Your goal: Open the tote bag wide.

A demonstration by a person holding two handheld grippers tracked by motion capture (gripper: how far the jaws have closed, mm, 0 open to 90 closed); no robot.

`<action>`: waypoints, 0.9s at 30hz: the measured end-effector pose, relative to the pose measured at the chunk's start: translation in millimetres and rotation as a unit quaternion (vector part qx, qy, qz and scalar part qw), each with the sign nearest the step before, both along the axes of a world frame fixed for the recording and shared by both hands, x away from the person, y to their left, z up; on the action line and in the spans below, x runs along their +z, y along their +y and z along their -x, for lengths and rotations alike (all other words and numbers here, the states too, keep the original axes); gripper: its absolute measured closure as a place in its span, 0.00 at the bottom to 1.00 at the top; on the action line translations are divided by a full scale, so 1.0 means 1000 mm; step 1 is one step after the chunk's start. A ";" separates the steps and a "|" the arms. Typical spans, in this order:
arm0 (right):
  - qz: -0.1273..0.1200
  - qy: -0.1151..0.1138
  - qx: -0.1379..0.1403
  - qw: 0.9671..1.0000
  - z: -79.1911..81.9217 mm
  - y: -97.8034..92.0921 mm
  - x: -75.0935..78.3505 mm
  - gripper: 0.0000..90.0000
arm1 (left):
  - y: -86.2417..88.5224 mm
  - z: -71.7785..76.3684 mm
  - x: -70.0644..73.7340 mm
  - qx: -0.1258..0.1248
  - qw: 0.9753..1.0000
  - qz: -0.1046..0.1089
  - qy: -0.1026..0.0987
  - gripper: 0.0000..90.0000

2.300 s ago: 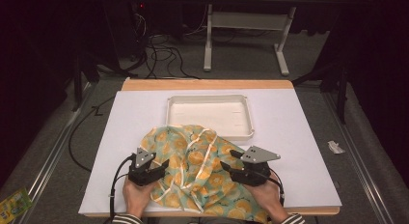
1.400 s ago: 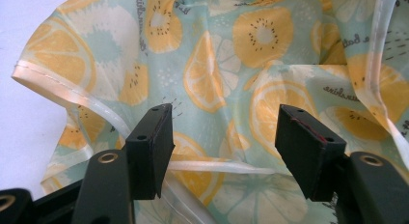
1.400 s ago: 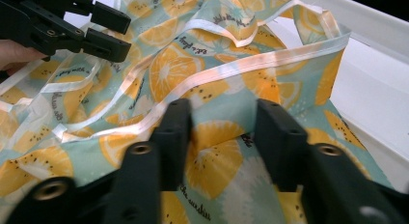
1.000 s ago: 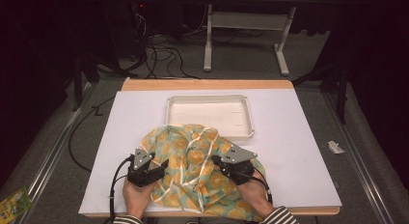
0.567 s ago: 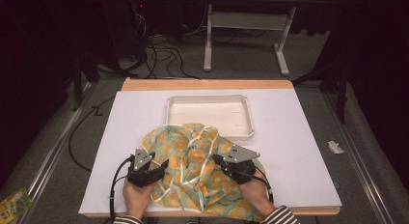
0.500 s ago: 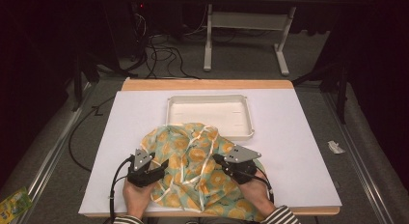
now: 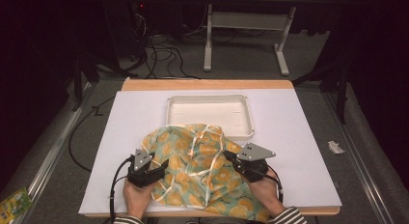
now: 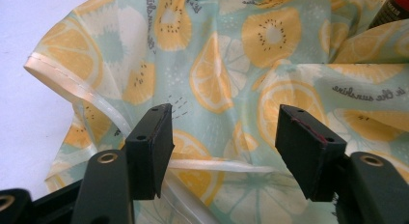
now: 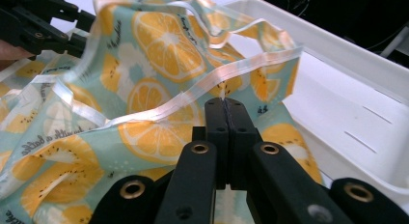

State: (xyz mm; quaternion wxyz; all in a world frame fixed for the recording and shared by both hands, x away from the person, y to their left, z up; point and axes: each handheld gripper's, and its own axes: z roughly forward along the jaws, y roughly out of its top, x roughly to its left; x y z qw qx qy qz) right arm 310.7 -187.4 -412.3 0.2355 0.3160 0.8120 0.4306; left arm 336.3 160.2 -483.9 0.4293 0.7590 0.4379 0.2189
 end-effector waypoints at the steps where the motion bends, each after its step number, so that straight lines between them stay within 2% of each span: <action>1: -0.001 0.001 -0.003 1.000 0.000 -0.003 0.001 1.00 | 0.000 0.000 0.000 0.000 1.000 0.000 0.000 0.43; 15: -0.011 -0.010 -0.049 0.999 0.004 -0.046 0.002 1.00 | 0.000 0.000 0.000 -0.001 1.000 -0.001 -0.001 0.43; 27: -0.008 0.001 -0.092 0.996 0.006 -0.076 -0.006 1.00 | -0.001 0.000 0.000 -0.001 1.000 -0.002 -0.002 0.43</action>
